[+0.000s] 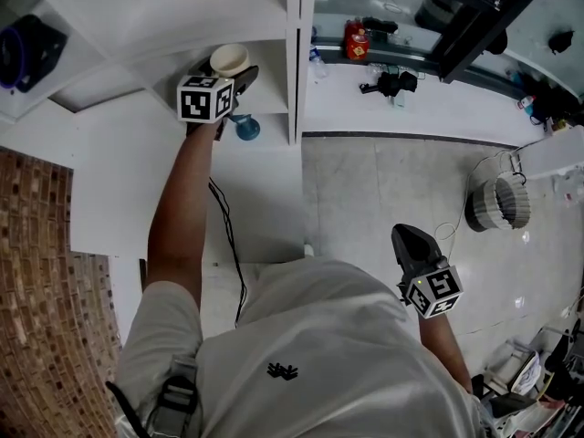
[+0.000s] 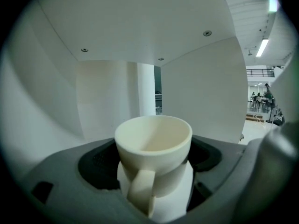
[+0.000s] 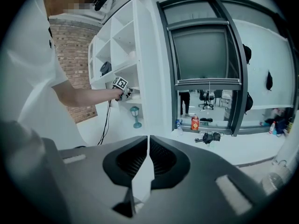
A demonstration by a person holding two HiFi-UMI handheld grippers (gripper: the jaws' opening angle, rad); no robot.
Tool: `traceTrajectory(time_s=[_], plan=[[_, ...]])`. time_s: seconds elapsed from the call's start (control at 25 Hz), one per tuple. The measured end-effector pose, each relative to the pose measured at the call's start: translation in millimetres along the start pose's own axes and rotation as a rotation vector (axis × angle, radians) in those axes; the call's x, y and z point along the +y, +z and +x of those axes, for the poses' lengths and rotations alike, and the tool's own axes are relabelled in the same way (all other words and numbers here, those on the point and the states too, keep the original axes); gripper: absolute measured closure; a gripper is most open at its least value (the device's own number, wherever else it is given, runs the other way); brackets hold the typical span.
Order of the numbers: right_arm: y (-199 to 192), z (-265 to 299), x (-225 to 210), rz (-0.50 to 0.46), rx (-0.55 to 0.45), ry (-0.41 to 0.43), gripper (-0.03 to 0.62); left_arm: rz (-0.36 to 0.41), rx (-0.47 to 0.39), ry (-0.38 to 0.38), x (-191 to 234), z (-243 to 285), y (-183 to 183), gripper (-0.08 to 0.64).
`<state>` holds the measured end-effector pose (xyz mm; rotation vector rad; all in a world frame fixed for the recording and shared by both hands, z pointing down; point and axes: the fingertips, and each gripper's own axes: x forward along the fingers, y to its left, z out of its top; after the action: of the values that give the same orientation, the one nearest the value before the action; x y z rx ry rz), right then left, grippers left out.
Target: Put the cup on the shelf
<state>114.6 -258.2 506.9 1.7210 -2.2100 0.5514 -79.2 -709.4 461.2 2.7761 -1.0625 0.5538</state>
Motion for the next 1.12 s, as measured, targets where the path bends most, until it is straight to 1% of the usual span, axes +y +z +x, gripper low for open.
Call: traceTrajectory(time_s=[0.16, 0.32, 0.48, 0.64, 0.92, 1.0, 1.12], plan=[[-1, 2, 1, 0.0, 0.0, 0.008, 0.566, 0.004, -0.011, 0.005, 1, 1, 1, 0.127], [0, 2, -1, -0.002, -0.005, 0.012, 0.566, 0.007, -0.018, 0.036, 5, -2, 0, 0.082], [-1, -1, -2, -0.002, -0.004, 0.018, 0.566, 0.005, -0.033, 0.045, 3, -11, 1, 0.075], [-3, -4, -3, -0.006, -0.008, 0.028, 0.566, 0.007, -0.056, 0.074, 2, -21, 1, 0.075], [-7, -15, -3, -0.019, -0.017, 0.059, 0.566, 0.004, -0.08, 0.13, -4, -46, 0, 0.094], [-9, -21, -5, -0.023, -0.019, 0.066, 0.566, 0.0, -0.089, 0.154, -7, -55, 0, 0.113], [-12, -30, -9, -0.026, -0.025, 0.077, 0.566, -0.029, -0.11, 0.193, -11, -70, 0, 0.154]])
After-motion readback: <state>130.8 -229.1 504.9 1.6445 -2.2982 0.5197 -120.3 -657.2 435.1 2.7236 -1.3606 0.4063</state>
